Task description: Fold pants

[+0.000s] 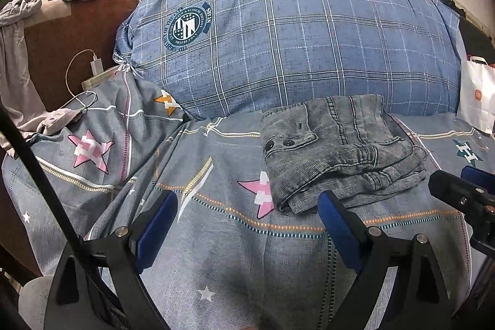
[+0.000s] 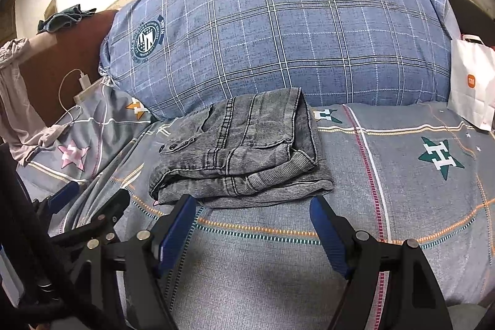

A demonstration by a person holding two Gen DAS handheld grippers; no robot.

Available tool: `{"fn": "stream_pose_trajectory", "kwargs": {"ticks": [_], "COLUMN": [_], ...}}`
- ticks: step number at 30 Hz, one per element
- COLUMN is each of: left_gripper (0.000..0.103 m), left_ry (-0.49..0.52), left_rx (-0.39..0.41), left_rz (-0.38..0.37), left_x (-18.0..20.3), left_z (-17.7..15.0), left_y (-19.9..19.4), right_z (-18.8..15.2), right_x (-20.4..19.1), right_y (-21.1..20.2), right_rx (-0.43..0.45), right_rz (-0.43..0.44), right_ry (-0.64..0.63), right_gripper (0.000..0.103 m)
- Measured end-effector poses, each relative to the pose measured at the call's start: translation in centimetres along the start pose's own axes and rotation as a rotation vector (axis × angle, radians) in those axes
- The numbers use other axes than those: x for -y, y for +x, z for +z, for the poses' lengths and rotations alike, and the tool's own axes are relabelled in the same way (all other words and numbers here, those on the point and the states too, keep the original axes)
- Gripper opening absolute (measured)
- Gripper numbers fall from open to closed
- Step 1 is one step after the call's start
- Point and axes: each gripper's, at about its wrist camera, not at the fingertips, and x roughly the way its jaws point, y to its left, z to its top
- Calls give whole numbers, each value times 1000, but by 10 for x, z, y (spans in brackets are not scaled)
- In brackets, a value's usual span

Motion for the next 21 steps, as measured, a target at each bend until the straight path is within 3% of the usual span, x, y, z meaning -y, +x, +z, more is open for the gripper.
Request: {"fn": "stream_pose_trajectory", "kwargs": {"ticks": [21], "left_gripper": [92], "left_ry": [-14], "left_rx": [3], "left_rz": [-13], "left_x": [-2], "left_z": [1], "left_y": [0], "right_z": [1], "right_x": [2], "right_y": [-2], "right_rx": [10], "right_rz": [2], "right_ry": [2], "right_gripper": [79]}}
